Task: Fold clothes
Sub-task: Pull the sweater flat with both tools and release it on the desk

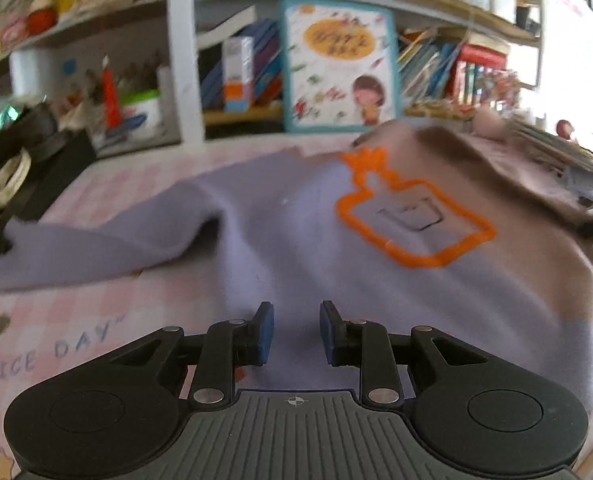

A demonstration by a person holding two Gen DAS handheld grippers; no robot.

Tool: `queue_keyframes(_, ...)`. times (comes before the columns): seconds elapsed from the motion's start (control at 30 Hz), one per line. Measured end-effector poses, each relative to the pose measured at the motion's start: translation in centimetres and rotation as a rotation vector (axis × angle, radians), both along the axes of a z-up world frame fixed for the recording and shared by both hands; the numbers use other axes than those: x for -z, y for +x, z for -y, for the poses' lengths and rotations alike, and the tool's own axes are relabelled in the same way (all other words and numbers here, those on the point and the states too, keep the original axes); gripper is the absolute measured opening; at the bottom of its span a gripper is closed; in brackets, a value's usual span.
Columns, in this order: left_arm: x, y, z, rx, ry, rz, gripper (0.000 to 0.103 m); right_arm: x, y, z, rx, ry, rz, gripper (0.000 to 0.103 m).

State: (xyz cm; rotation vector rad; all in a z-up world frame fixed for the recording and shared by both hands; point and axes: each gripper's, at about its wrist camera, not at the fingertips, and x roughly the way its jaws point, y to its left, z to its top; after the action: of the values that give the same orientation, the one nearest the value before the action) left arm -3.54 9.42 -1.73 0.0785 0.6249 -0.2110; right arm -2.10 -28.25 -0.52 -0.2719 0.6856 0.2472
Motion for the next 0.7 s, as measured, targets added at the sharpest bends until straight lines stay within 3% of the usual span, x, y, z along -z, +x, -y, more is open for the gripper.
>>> queue_keyframes(0.2, -1.0, -1.2, -1.1, -0.036, 0.027, 0.05, 0.029, -5.3, -0.4, 4.8, 0.196, -0.036, 0.254, 0.008)
queue_keyframes(0.33, -2.0, -1.6, -1.5, -0.05, 0.058, 0.098, 0.051, -7.5, 0.1, 8.6, 0.331, -0.069, 0.338, 0.008)
queue_keyframes(0.4, -2.3, -1.7, -1.5, -0.044, 0.06, 0.108, 0.059, -7.7, 0.6, 10.6, 0.385, -0.069, 0.321, 0.008)
queue_keyframes(0.6, -1.9, -1.6, -1.6, -0.037, 0.055, 0.094, 0.059, -4.5, 2.2, 14.7, 0.507, -0.077, 0.161, 0.009)
queue_keyframes(0.63, -1.8, -1.5, -1.7, -0.039, 0.046, 0.089, 0.059, -3.7, 2.3, 15.0, 0.532, -0.101, 0.142, 0.01)
queue_keyframes(0.7, -1.6, -1.3, -1.9, -0.043, 0.029, 0.079, 0.059, -2.4, 2.7, 15.5, 0.596, -0.172, 0.134, 0.024)
